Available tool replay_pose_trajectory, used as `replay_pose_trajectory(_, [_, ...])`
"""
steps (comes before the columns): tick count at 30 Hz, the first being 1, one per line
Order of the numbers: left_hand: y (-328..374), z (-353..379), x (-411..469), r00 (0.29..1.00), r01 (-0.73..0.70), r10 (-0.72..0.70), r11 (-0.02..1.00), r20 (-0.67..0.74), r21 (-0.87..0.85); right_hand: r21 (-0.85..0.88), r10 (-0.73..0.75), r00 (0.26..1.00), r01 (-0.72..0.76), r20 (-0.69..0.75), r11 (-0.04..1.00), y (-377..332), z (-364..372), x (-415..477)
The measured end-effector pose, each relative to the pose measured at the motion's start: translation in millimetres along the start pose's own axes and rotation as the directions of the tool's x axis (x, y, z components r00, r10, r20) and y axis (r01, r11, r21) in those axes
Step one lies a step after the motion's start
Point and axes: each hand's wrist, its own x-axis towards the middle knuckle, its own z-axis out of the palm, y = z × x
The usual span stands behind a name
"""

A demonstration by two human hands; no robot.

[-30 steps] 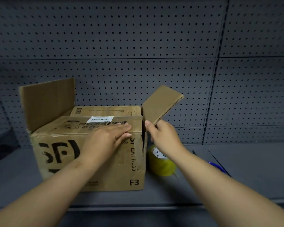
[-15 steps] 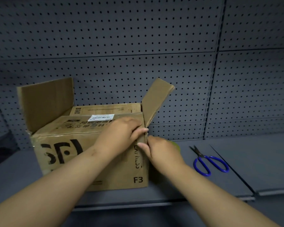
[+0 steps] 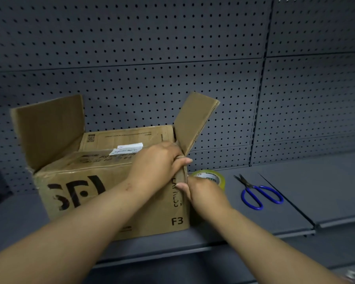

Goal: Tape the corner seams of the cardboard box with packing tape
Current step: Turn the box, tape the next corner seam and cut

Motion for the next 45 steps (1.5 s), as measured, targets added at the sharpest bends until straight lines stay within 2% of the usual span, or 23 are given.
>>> replay_pose_trajectory(5, [-2,2,0,1.0,-0.007,0.007,1.0,-0.012,0.001,0.078,0.008,1.0,-0.009,0.008,0.997,8,8,-3])
replay_pose_trajectory(11, [-1,2,-1,1.0,-0.007,0.007,1.0,-0.011,-0.005,0.069,0.043,0.995,-0.049,0.086,0.996,16,27,-7])
replay_pose_trajectory(15, [-2,0,-2,1.0,0.002,-0.002,1.0,0.016,-0.003,0.12,0.017,0.973,-0.046,0.231,0.992,35,11,-9])
replay_pose_trajectory(17, [-3,0,-3,0.999,0.026,-0.026,1.0,0.044,-0.014,0.112,0.103,0.981,-0.123,0.165,0.986,56,-5,-9])
replay_pose_trajectory(19, [-3,-1,-4,0.997,0.044,-0.043,0.999,0.066,-0.022,0.034,0.151,0.986,-0.154,0.071,0.987,78,-23,-7])
replay_pose_trajectory(21, [-2,-3,-6,0.996,0.054,-0.052,0.998,0.077,-0.032,-0.072,0.117,0.992,-0.113,0.056,0.991,95,-35,-3])
replay_pose_trajectory(25, [1,-8,-13,0.995,0.077,-0.075,0.997,0.058,-0.022,-0.243,0.044,0.987,-0.004,0.156,0.97,106,-43,8])
replay_pose_trajectory(29, [1,-12,-24,0.991,0.126,-0.126,0.992,0.034,0.009,-0.302,-0.02,0.975,0.088,0.221,0.949,105,-38,23])
replay_pose_trajectory(32, [4,-14,-35,0.99,0.137,-0.137,0.99,0.007,0.031,-0.325,0.0,0.957,0.098,0.29,0.941,108,-30,34])
replay_pose_trajectory(34, [7,-16,-41,0.988,0.152,-0.153,0.987,0.002,0.05,-0.381,-0.02,0.942,0.155,0.335,0.911,108,-27,39])
replay_pose_trajectory(38, [13,-18,-52,0.983,0.184,-0.185,0.98,-0.002,0.069,-0.363,-0.042,0.859,0.26,0.51,0.895,115,-26,40])
replay_pose_trajectory(42, [15,-21,-61,0.979,0.205,-0.205,0.975,-0.008,0.088,-0.269,-0.136,0.786,0.361,0.603,0.893,126,-24,44])
replay_pose_trajectory(45, [17,-22,-63,0.979,0.204,-0.205,0.973,-0.001,0.104,-0.369,-0.096,0.758,0.419,0.645,0.83,119,-30,42])
